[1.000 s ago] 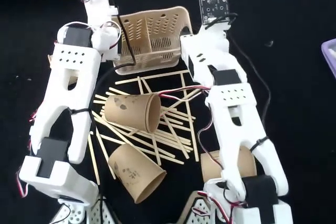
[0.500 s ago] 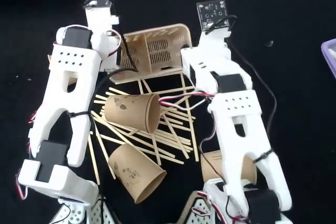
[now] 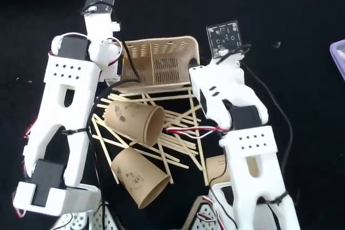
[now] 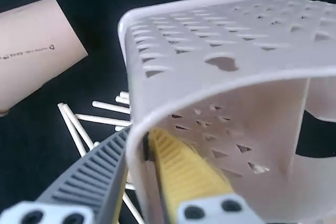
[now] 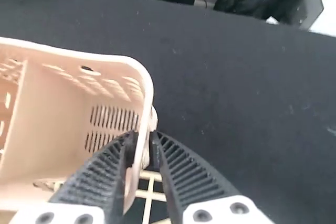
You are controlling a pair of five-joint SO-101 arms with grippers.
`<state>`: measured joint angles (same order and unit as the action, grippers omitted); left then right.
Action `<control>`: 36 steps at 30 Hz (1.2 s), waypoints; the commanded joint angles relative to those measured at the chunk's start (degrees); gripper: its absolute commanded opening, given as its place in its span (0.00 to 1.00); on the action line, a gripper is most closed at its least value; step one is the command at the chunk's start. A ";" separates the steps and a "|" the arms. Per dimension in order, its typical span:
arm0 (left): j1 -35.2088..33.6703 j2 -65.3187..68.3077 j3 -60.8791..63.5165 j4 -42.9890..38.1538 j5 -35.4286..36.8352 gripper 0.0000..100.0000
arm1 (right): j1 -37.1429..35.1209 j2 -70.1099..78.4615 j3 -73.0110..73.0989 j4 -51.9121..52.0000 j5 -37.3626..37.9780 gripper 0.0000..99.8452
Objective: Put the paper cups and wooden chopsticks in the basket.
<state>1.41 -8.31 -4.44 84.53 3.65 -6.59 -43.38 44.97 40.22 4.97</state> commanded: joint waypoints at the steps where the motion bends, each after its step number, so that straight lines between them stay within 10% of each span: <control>1: -1.63 -3.25 2.15 -5.71 -0.09 0.03 | 2.11 -3.65 -1.45 -3.69 0.97 0.01; 18: -1.98 -2.64 2.33 -16.09 0.35 0.15 | 2.11 16.57 -9.98 -14.51 0.53 0.01; 27: -2.07 -3.08 1.98 -18.64 0.44 0.17 | 0.88 27.74 -27.12 -3.87 0.53 0.28; 36: -3.03 -3.34 0.57 -25.05 2.90 0.21 | -0.18 27.74 -39.43 3.87 0.62 0.26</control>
<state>-0.09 -9.19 -1.45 60.88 4.35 -6.15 -15.25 11.82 41.01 5.49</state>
